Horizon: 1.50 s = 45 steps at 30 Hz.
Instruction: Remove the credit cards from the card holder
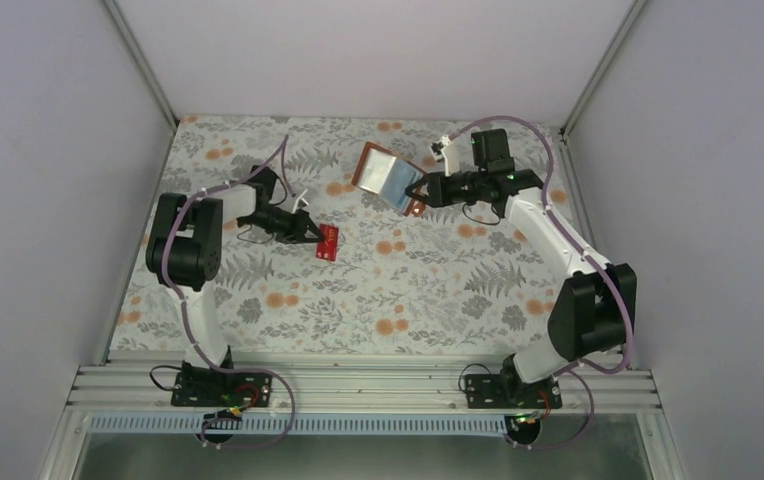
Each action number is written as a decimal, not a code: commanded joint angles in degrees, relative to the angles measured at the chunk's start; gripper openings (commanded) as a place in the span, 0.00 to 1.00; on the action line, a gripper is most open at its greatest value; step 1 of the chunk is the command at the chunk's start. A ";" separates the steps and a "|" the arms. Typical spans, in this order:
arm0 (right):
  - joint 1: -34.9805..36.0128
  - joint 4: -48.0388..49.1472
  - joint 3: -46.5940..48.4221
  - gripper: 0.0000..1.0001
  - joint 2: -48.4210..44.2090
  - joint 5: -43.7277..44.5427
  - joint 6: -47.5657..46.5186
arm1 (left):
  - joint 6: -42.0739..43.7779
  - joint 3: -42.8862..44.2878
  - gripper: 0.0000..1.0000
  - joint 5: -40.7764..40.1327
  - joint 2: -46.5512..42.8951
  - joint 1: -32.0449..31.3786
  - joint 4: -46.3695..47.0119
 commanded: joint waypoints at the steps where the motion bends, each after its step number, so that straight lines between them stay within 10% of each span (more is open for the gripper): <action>1: 0.67 -0.29 2.41 0.04 0.29 -1.11 -1.02 | 3.76 3.70 0.02 -4.57 1.69 0.02 -2.00; 12: 0.97 -3.02 4.15 0.04 -0.02 -0.42 -3.08 | 40.84 18.68 0.02 -21.24 -5.53 -1.92 -32.05; 28: 0.97 -4.62 4.26 0.04 -0.94 1.58 -3.28 | 60.03 11.07 0.02 -50.81 -11.61 -14.31 -41.16; 45: 0.99 -8.54 4.25 0.04 0.06 9.56 -2.73 | 68.27 18.66 0.02 -53.58 0.60 -19.83 -41.17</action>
